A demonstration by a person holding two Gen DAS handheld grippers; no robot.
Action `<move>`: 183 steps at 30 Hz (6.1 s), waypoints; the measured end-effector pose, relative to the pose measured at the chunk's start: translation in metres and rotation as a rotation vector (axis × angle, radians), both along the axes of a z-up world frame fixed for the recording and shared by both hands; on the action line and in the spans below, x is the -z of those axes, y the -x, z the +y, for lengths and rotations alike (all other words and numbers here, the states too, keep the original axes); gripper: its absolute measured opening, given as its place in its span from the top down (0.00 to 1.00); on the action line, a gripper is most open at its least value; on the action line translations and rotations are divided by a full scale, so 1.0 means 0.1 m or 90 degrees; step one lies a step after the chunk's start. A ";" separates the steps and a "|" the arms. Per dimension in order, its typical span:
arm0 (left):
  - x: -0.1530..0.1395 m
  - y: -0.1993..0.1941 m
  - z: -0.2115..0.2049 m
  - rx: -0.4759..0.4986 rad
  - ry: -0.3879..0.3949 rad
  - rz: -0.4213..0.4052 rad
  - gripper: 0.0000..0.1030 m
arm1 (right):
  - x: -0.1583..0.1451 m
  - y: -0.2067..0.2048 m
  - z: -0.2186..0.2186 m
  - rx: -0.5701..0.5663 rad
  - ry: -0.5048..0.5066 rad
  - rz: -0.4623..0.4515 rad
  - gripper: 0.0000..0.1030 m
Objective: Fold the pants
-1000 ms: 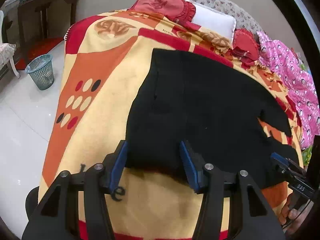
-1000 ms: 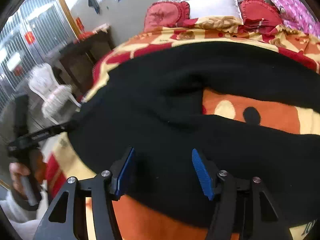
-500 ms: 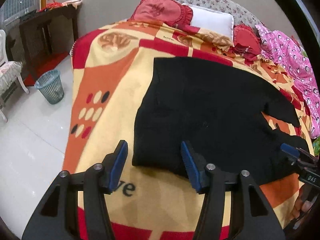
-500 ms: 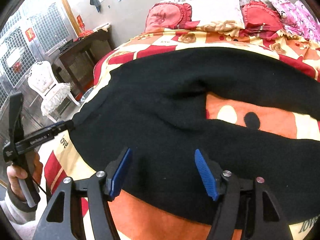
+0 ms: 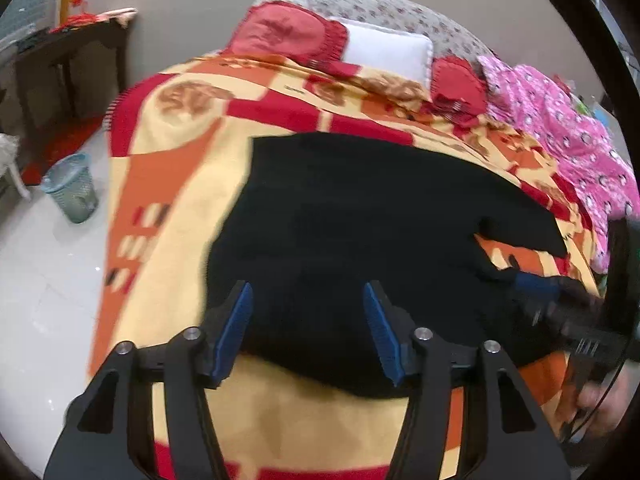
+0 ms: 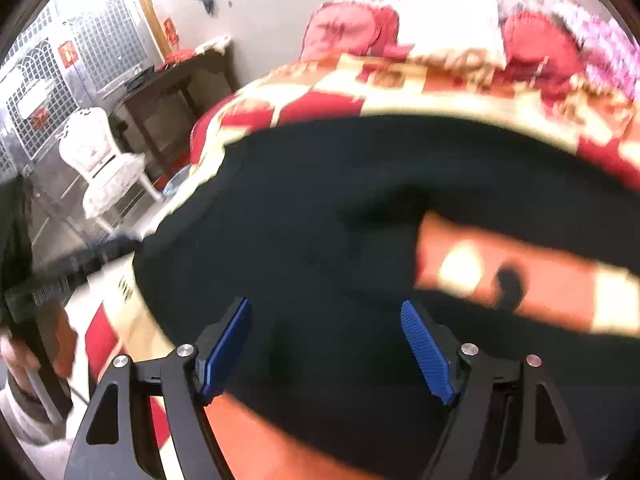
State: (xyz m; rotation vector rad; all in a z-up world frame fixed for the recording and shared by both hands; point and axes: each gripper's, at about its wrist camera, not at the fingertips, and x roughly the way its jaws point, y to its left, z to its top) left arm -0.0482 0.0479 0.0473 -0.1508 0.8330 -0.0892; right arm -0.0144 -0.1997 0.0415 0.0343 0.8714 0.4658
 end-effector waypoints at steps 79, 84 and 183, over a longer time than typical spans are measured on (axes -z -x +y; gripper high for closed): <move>0.33 0.10 0.66 -0.105 0.228 0.016 0.30 | 0.20 0.20 0.72 -0.154 -0.023 -0.018 0.89; 0.12 0.15 0.60 -0.038 0.191 -0.004 0.74 | 0.06 0.39 0.74 -0.174 -0.036 -0.012 0.89; 0.39 0.26 -0.39 0.039 0.369 0.139 0.38 | 0.34 0.69 -0.82 0.093 -0.213 0.061 0.28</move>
